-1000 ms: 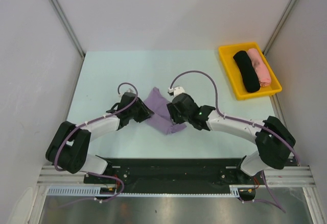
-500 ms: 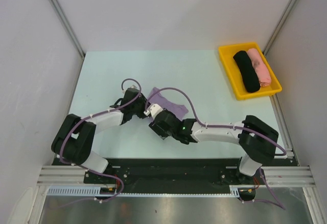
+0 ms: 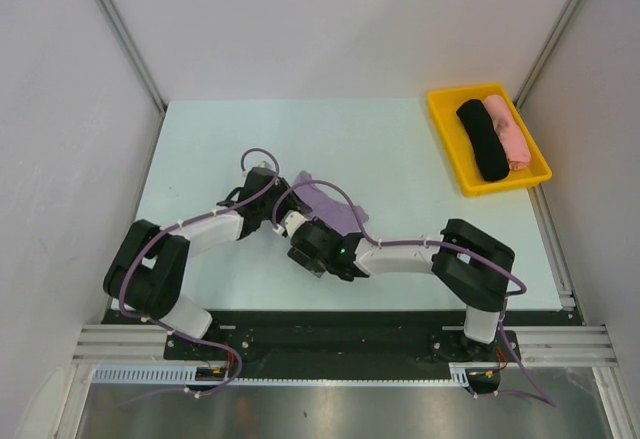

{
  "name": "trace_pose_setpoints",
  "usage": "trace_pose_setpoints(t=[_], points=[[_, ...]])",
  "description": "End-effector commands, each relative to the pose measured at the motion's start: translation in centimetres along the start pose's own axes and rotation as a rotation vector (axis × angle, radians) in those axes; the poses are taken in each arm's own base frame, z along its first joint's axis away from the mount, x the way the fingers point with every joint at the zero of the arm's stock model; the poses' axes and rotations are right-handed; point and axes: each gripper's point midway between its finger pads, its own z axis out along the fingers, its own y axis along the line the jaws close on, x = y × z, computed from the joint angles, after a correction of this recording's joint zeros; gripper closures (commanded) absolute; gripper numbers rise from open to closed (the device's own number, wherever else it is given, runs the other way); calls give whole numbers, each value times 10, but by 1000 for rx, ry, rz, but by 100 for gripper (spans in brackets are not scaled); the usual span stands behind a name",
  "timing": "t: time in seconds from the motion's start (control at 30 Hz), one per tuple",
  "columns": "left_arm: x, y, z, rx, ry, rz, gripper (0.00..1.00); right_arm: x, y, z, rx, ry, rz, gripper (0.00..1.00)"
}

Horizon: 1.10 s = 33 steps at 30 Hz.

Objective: Roll the t-shirts
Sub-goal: Roll the T-shirt to the center of the board.

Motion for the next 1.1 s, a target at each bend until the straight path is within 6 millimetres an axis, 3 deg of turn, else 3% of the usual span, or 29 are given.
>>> trace_pose_setpoints(t=[0.0, 0.13, 0.3, 0.37, 0.4, 0.53, 0.63, 0.8, 0.93, 1.07], points=[[-29, -25, -10, 56, -66, 39, 48, 3, -4, 1, -51, 41, 50, 36], [-52, -28, -30, 70, -109, 24, 35, 3, -3, 2, -138, 48, 114, 43], [-80, -35, -66, 96, -203, 27, 32, -2, 17, -2, -387, 41, 225, 48], [-78, -32, -73, 93, -210, 30, 33, -4, 13, -2, -458, 37, 285, 50], [-76, -31, -75, 96, -209, 31, 33, -6, 22, -7, -542, 38, 312, 52], [-52, -16, -81, 129, -186, 13, 42, -10, 25, -13, -699, 39, 405, 55], [-28, 0, -77, 120, -148, 6, 47, -12, 22, -12, -755, 41, 465, 58], [1, 7, -71, 128, -94, 25, 51, -9, 16, -8, -782, 56, 524, 60], [9, 11, -67, 102, -86, 30, 51, -2, 13, -3, -768, 83, 553, 62], [8, 23, -61, 31, -110, 29, 43, 1, 12, -1, -766, 91, 557, 63]])
